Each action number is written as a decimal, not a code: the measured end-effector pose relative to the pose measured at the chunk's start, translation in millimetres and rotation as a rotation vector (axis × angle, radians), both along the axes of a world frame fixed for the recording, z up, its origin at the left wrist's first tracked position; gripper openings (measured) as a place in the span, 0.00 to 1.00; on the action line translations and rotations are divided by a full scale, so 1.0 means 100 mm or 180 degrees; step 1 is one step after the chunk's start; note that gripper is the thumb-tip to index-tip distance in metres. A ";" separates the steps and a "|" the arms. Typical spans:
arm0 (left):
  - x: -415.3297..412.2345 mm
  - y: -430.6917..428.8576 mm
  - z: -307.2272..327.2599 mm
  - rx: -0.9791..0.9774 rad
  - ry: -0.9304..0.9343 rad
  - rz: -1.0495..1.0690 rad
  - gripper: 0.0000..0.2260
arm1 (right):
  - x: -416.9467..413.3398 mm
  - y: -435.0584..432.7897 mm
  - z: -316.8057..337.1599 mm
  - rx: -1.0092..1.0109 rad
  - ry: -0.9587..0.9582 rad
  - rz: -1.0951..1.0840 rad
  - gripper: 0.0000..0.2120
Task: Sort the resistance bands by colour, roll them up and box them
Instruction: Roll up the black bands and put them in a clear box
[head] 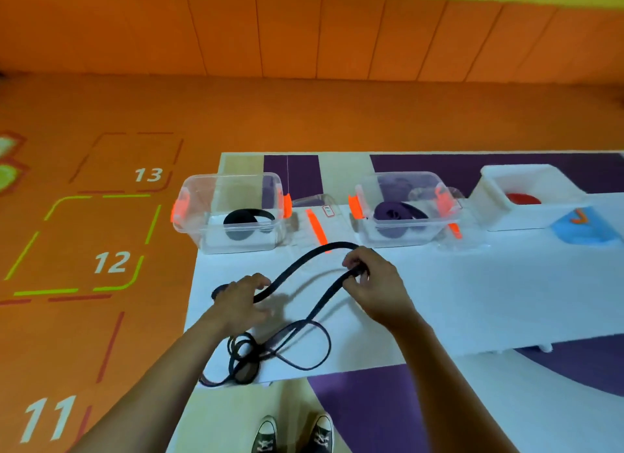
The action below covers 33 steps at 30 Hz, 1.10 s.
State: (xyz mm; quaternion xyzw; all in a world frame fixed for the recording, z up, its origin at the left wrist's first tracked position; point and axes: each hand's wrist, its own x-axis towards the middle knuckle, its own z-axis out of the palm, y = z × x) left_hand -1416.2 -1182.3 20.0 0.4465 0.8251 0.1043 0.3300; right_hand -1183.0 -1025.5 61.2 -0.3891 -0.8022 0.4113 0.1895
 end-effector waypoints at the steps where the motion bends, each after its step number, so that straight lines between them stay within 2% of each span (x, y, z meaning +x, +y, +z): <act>1: 0.06 0.04 0.06 0.0144 -0.0388 -0.0053 0.31 | -0.04 -0.02 0.13 -0.0036 -0.0065 0.0198 0.12; 2: 0.14 0.09 0.16 0.0364 -0.0650 -0.0105 0.37 | -0.10 -0.03 0.24 -0.0032 -0.0143 0.0385 0.13; 5: 0.29 0.29 0.46 0.0863 -0.0869 -0.0144 0.51 | -0.27 -0.06 0.53 -0.0029 -0.0336 0.0740 0.13; 8: 0.32 0.43 0.71 0.1058 -0.1037 -0.0289 0.57 | -0.44 -0.07 0.78 -0.0222 -0.0276 0.0928 0.13; 9: 0.31 0.45 0.76 0.1104 -0.1074 -0.0334 0.54 | -0.47 -0.06 0.86 -0.0299 -0.0212 0.1013 0.13; 13: 0.21 0.41 0.93 0.1275 -0.1258 -0.0364 0.25 | -0.56 -0.02 1.11 -0.0599 -0.0037 0.1327 0.13; 15: 0.14 0.36 0.93 0.1333 -0.1622 -0.0326 0.16 | -0.59 0.02 1.16 -0.0603 0.0064 0.1345 0.12; 17: 0.07 0.32 0.97 0.1435 -0.1933 -0.0131 0.11 | -0.65 0.05 1.16 -0.0578 0.0349 0.1227 0.14; 19: 0.03 0.32 1.02 0.1630 -0.1932 0.0218 0.08 | -0.74 0.08 1.09 -0.0541 0.0799 0.0777 0.24; 21: 0.01 0.34 1.09 0.1923 -0.1865 0.0690 0.06 | -0.80 0.08 0.94 -0.0809 0.1147 0.0333 0.34; 22: 0.00 0.35 1.12 0.2109 -0.1901 0.0957 0.05 | -0.82 0.07 0.82 -0.1096 0.1160 0.0325 0.37; 24: -0.01 0.36 1.20 0.2471 -0.2064 0.1424 0.04 | -0.85 -0.01 0.55 -0.1573 0.0756 0.0751 0.40; 27: 0.00 0.38 1.30 0.2769 -0.2263 0.1847 0.05 | -0.97 -0.27 0.23 -0.1836 0.0221 0.1237 0.30; 31: 0.06 0.39 1.40 0.3057 -0.2373 0.2041 0.06 | -1.08 -0.55 -0.17 -0.2006 -0.0248 0.1127 0.07; 33: 0.08 0.38 1.47 0.3257 -0.2292 0.2083 0.04 | -1.00 -0.57 -0.44 -0.2083 -0.0600 0.0830 0.09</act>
